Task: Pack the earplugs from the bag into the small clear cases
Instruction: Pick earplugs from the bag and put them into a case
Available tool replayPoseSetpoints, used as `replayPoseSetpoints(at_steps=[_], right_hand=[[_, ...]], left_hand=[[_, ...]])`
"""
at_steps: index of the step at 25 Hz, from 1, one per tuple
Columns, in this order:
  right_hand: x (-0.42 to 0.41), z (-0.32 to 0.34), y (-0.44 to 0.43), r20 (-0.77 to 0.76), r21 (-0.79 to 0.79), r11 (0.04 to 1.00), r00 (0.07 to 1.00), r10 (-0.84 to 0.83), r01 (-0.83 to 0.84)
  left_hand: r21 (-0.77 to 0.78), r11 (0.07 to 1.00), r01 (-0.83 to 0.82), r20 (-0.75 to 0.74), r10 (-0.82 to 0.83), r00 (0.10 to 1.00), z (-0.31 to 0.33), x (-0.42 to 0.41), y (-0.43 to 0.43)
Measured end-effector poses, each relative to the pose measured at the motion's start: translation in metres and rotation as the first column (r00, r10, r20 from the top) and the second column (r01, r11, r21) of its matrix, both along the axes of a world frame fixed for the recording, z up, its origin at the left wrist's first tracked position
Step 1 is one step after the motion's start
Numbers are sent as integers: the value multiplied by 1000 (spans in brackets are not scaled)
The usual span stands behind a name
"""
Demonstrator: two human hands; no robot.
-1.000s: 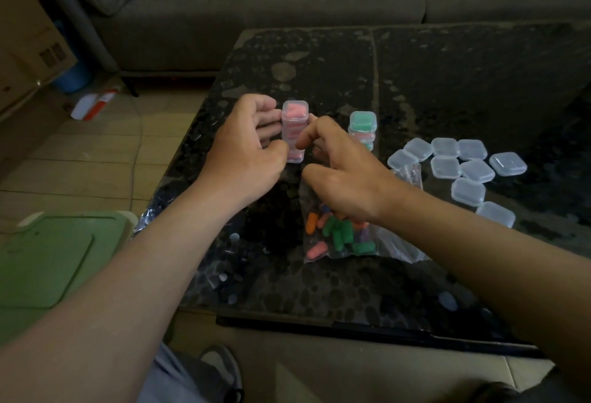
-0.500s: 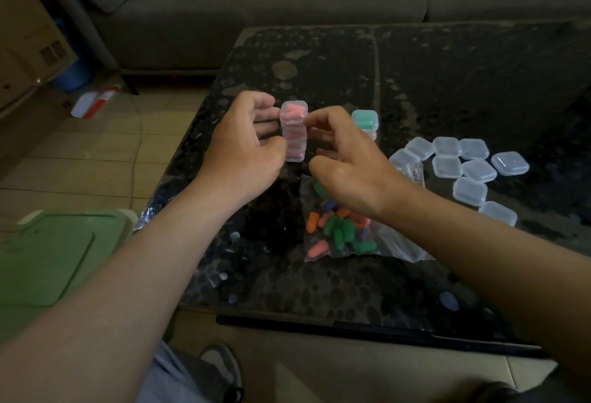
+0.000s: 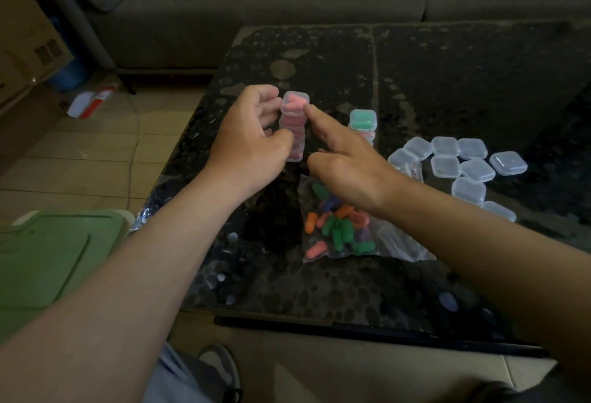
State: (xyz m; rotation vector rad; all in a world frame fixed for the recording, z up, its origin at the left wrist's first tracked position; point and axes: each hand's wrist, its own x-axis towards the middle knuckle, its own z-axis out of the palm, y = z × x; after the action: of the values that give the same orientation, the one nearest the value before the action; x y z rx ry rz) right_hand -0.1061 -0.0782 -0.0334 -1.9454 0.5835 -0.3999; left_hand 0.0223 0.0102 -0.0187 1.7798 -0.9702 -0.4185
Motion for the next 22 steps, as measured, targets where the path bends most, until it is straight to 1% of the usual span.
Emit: replayPoseSetpoints(at_steps=[5,9,18,22], right_hand=[[4,-8,-4,-15,20,1000,1000,-2,2],[2,-9,-4,20,30,999,1000,-13,12],[-1,-6,3,34,30,998,998,-53,52],[-4,-4,2,25,56,998,999,-32,31]], left_hand=[[-13,1000,-18,-17,18,1000,0,0,-1],[-12,1000,-24,-14,24,1000,3,0,4],[5,1000,-23,-9,23,1000,2,2,7],[12,1000,-25,2,25,1000,2,1,7]])
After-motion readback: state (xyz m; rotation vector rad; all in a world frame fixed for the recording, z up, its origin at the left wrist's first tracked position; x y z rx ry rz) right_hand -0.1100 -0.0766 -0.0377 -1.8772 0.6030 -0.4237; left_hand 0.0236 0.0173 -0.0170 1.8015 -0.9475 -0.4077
